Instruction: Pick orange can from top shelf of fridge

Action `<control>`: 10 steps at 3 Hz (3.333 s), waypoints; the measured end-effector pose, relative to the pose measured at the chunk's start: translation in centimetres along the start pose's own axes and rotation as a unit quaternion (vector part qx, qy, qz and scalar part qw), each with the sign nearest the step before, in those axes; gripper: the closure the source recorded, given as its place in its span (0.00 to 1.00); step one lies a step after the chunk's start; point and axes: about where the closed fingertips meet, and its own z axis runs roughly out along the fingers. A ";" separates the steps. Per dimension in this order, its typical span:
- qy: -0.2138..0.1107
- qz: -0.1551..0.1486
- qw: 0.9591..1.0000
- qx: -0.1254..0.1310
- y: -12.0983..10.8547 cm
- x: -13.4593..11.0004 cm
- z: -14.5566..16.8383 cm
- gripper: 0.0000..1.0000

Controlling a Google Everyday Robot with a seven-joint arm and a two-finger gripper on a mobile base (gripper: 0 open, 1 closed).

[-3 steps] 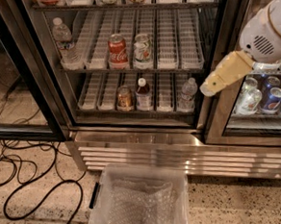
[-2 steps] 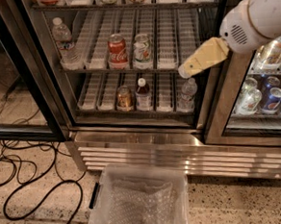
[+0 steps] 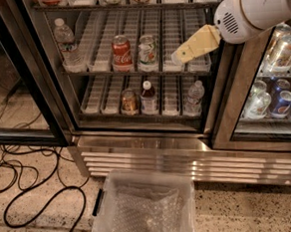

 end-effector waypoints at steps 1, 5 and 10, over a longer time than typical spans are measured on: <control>-0.031 0.020 0.999 0.012 0.2 -1.6 1.2 0.00; -0.156 0.079 0.983 0.061 0.0 -10.1 5.6 0.00; -0.233 0.087 0.961 0.121 -2.4 -19.3 9.2 0.20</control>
Offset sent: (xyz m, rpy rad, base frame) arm 0.0951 0.0630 0.0249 0.2330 -0.2400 -0.1888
